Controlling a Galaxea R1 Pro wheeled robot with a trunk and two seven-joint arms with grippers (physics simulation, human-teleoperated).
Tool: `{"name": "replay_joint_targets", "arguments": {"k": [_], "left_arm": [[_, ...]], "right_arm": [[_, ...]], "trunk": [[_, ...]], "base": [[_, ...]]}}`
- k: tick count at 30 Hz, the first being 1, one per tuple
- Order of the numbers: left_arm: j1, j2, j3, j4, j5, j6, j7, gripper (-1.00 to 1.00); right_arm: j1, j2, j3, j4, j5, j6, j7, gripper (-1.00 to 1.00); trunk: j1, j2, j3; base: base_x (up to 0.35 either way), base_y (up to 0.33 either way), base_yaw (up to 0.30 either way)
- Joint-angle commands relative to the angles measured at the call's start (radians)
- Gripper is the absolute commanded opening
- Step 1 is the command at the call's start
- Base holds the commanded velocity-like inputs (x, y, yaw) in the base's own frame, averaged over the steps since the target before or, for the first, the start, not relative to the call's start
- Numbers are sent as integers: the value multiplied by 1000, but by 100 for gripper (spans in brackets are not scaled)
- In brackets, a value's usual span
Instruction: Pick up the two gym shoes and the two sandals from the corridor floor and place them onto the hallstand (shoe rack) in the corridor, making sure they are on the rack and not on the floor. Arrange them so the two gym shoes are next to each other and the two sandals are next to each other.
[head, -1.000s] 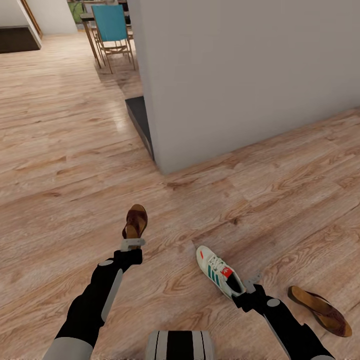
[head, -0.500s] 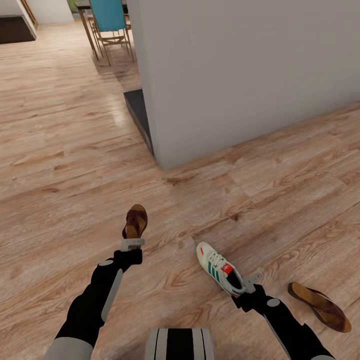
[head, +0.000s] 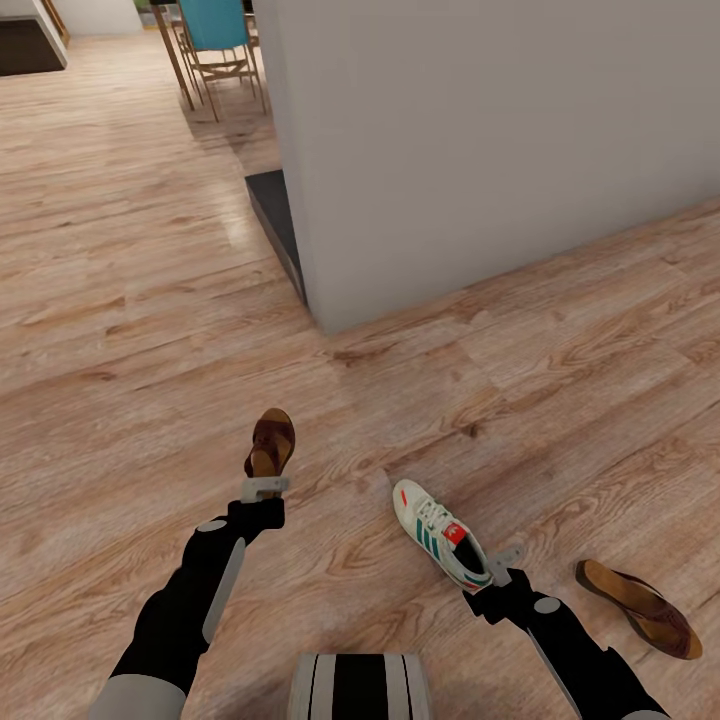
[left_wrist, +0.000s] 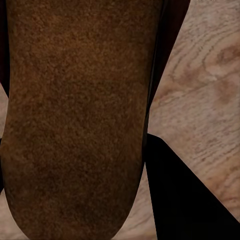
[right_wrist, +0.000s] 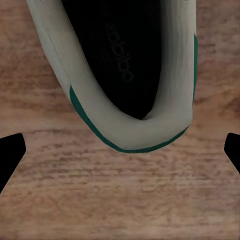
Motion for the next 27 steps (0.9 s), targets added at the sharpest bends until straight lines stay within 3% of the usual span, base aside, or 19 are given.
{"name": "replay_joint_targets", "arguments": {"k": [1,7,22,27], "left_arm": [[0,0,1,-1,-1,6,-3,-100],[0,0,3,-1,-1,6,-3,-100],[0,0,3,-1,-1,6,-3,-100],[0,0,3,-1,-1,6,-3,-100]], "right_arm": [[0,-1,2,-2,11,5,4,100],[0,-1,2,-2,11,5,4,100],[0,0,2,-2,11,5,3,100],[0,0,2,-2,11,5,4,100]], "trunk": [[0,0,-1],[0,0,-1],[0,0,-2],[2,-1,-22]], "base": [[70,0,0],[174,0,0],[11,0,0],[0,0,0]]}}
